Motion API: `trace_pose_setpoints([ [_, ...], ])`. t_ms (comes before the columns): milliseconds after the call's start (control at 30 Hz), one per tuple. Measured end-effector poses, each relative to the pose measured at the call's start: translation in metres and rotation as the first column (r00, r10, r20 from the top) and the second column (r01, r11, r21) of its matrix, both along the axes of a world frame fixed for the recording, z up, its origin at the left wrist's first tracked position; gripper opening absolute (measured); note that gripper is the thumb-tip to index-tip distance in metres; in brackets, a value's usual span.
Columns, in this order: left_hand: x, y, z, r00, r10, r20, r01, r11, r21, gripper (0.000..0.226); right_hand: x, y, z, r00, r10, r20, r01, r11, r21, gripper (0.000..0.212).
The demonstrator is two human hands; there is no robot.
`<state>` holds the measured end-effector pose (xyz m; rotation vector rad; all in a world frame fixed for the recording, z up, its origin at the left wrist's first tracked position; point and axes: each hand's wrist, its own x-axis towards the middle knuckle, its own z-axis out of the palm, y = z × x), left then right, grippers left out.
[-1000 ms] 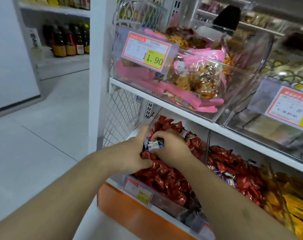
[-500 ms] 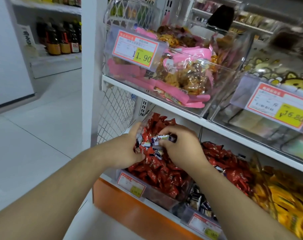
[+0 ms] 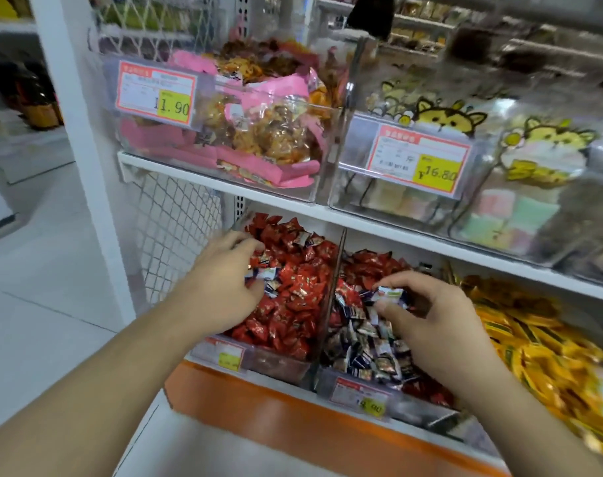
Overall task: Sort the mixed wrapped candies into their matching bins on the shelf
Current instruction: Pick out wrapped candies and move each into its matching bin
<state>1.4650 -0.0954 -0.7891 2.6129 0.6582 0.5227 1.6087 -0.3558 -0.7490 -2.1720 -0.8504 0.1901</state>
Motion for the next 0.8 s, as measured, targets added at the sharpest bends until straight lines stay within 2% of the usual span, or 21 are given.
trace_pose_setpoints([
  [100, 0.01, -0.006, -0.002, 0.999, -0.039, 0.004, 0.039, 0.999, 0.008, 0.047, 0.006, -0.005, -0.004, 0.999, 0.022, 0.032, -0.019, 0.996, -0.09, 0.016],
  [200, 0.021, -0.007, -0.007, 1.0, -0.009, -0.027, 0.009, 1.0, 0.012, 0.043, 0.013, -0.011, -0.009, 0.996, 0.042, 0.074, -0.027, 0.983, -0.184, 0.027],
  [433, 0.042, 0.003, -0.029, 0.991, 0.049, -0.126, -0.048, 0.999, 0.007, 0.047, 0.024, -0.023, -0.014, 0.996, 0.035, 0.079, -0.018, 0.979, -0.204, 0.028],
  [633, 0.043, 0.002, -0.033, 0.994, 0.083, -0.065, -0.082, 0.997, 0.016, 0.032, 0.026, -0.024, -0.017, 0.995, 0.041, 0.094, -0.021, 0.979, -0.201, 0.028],
  [733, 0.038, -0.002, -0.027, 0.997, 0.066, 0.028, -0.066, 0.998, 0.022, 0.027, 0.026, -0.023, -0.016, 0.995, 0.038, 0.087, -0.022, 0.984, -0.176, 0.028],
  [800, 0.035, -0.009, -0.017, 0.99, 0.065, 0.122, -0.06, 0.997, -0.046, 0.024, 0.026, -0.022, -0.015, 0.995, 0.039, 0.095, -0.023, 0.987, -0.162, 0.027],
])
